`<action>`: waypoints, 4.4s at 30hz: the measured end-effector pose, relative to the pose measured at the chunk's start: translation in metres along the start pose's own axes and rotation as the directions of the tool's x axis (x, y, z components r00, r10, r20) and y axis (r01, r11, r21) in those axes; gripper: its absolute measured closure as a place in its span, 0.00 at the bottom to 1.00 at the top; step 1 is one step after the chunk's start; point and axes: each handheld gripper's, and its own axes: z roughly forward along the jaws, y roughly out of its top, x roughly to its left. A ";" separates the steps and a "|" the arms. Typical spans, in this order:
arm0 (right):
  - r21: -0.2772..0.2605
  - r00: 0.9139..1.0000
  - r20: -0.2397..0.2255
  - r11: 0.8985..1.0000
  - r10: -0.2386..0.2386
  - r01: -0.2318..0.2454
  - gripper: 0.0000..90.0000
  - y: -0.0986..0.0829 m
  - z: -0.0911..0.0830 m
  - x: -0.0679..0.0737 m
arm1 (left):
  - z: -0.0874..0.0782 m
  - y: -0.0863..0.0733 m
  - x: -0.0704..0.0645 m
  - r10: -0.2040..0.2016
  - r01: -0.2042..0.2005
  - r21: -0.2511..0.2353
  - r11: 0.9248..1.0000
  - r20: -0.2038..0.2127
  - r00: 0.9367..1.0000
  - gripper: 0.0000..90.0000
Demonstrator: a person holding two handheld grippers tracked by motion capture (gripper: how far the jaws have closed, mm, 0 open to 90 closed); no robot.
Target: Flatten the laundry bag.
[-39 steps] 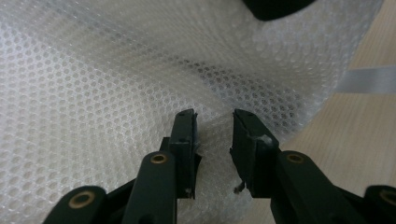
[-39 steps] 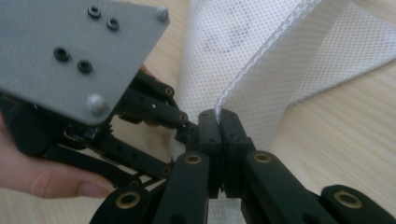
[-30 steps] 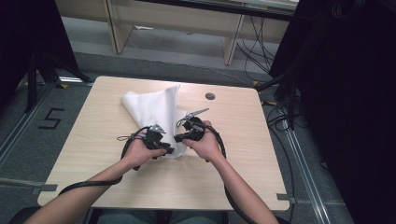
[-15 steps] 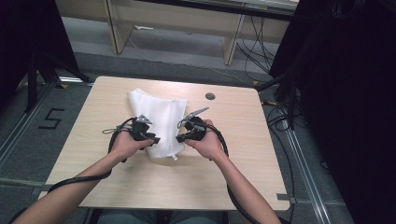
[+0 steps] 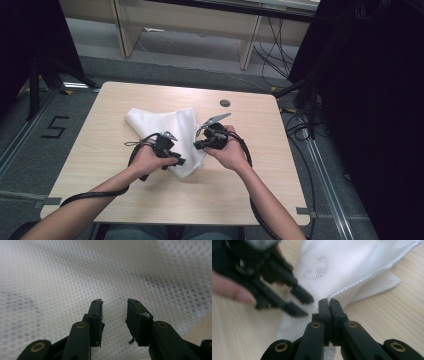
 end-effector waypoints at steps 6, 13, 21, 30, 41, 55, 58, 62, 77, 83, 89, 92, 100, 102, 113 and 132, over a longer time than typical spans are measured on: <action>0.028 1.000 -0.003 1.000 -0.006 0.006 1.00 -0.008 -0.006 -0.006 | -0.030 0.015 0.046 0.001 -0.002 -0.004 1.000 -0.194 0.981 0.74; 0.053 1.000 0.003 0.999 -0.006 0.006 1.00 -0.006 -0.003 -0.006 | -0.008 0.005 0.059 -0.007 0.030 0.107 0.994 -0.213 0.977 0.77; 0.005 0.966 -0.192 0.984 -0.175 0.179 1.00 -0.004 -0.003 0.021 | -0.005 0.005 0.055 -0.021 0.044 0.086 0.995 -0.257 0.966 0.83; 0.053 0.903 -0.310 0.943 -0.298 0.329 1.00 -0.003 0.018 0.061 | -0.008 0.001 0.059 -0.075 0.090 0.053 0.995 -0.241 0.968 0.84; 0.165 0.956 -0.236 0.962 -0.176 0.218 1.00 -0.012 0.012 0.029 | -0.014 -0.010 0.044 -0.082 0.098 0.071 0.993 -0.199 0.977 0.78; 0.070 0.975 0.135 0.980 0.177 -0.187 0.67 0.000 -0.001 -0.050 | -0.013 -0.015 0.014 0.006 0.018 0.139 0.990 -0.169 0.986 0.79; 0.077 0.967 0.162 0.974 0.197 -0.211 0.67 0.003 0.012 -0.062 | -0.013 -0.015 0.014 0.002 0.021 0.131 0.991 -0.168 0.986 0.79; 0.095 0.958 0.164 0.962 0.237 -0.255 0.66 0.007 0.026 -0.067 | -0.012 -0.015 0.014 0.006 0.017 0.133 0.991 -0.168 0.986 0.79; 0.183 0.963 0.150 0.951 0.225 -0.251 0.81 -0.001 0.055 -0.069 | -0.010 -0.013 0.010 0.020 0.009 0.148 0.989 -0.191 0.981 0.79; 0.192 0.977 0.134 0.963 0.166 -0.190 1.00 0.004 0.053 -0.063 | -0.010 -0.013 0.010 0.015 0.013 0.145 0.989 -0.194 0.981 0.79; 0.116 0.987 0.114 0.985 0.115 -0.128 1.00 0.022 0.035 -0.053 | -0.007 -0.011 0.009 -0.002 0.024 0.133 0.991 -0.161 0.987 0.80; 0.061 0.989 0.097 0.991 0.109 -0.115 1.00 0.033 0.023 -0.041 | -0.001 -0.006 0.009 -0.020 0.037 0.113 0.993 -0.149 0.989 0.80; -0.016 1.000 -0.010 1.000 -0.016 0.015 1.00 0.056 -0.002 -0.003 | 0.019 0.005 0.011 -0.129 0.126 -0.032 0.991 -0.139 0.982 0.78; -0.039 0.997 -0.028 0.997 -0.068 0.067 1.00 0.057 -0.003 0.005 | 0.016 0.004 0.013 -0.166 0.161 -0.053 0.986 -0.105 0.981 0.77; -0.018 0.964 -0.107 0.970 -0.244 0.244 1.00 0.043 -0.010 0.025 | -0.065 -0.025 0.044 -0.201 0.190 -0.092 0.978 -0.127 0.971 0.81; -0.009 0.940 -0.162 0.953 -0.299 0.302 1.00 0.031 -0.004 0.057 | -0.134 -0.019 0.077 -0.185 0.121 -0.220 0.968 -0.303 0.935 0.75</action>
